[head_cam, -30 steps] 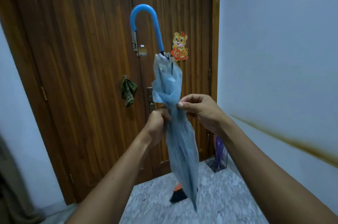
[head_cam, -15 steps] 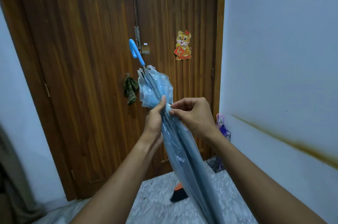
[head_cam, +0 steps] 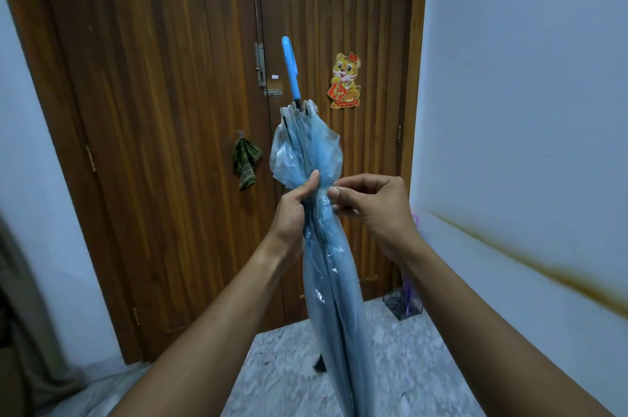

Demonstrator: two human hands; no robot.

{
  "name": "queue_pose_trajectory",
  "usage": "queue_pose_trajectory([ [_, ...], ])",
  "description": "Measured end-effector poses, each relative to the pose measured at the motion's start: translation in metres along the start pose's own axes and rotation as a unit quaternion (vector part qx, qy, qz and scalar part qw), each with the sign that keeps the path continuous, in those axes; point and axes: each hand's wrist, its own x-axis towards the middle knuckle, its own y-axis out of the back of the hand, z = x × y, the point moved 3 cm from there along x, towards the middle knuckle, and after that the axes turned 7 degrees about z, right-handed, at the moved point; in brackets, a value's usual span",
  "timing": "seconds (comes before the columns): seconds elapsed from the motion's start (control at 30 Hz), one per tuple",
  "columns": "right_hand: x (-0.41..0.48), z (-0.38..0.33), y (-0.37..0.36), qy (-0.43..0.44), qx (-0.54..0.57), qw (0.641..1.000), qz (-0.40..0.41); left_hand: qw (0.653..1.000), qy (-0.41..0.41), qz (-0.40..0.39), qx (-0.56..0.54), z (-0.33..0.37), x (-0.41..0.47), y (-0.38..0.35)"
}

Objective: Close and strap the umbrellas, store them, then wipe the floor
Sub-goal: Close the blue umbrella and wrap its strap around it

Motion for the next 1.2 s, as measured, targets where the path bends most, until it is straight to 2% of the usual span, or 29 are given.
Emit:
queue_pose_trajectory([
  [0.17, 0.0, 0.0, 0.006, -0.14, 0.072, 0.986, -0.061, 1.0, -0.006, -0.001, -0.005, -0.002, -0.002, 0.0],
  [0.47, 0.002, 0.004, 0.01, -0.282, 0.143, 0.946, -0.075, 1.0, 0.001, -0.014, -0.023, -0.005, -0.001, -0.007],
  [0.73, 0.003, 0.016, 0.032, -0.301, 0.16, 0.937, -0.078, 0.998, 0.047, -0.038, -0.002, -0.018, 0.0, -0.028],
  [0.93, 0.009, 0.021, 0.063, -0.277, 0.116, 0.951, -0.072, 0.997, 0.062, -0.034, -0.005, -0.044, 0.013, -0.048],
  [1.1, 0.026, 0.029, 0.105, -0.222, 0.077, 0.971, -0.048, 0.998, 0.046, -0.037, -0.019, -0.066, 0.035, -0.075],
  [1.2, 0.044, 0.04, 0.133, -0.204, 0.057, 0.975, -0.073, 0.999, 0.027, -0.04, -0.01, -0.082, 0.053, -0.092],
])
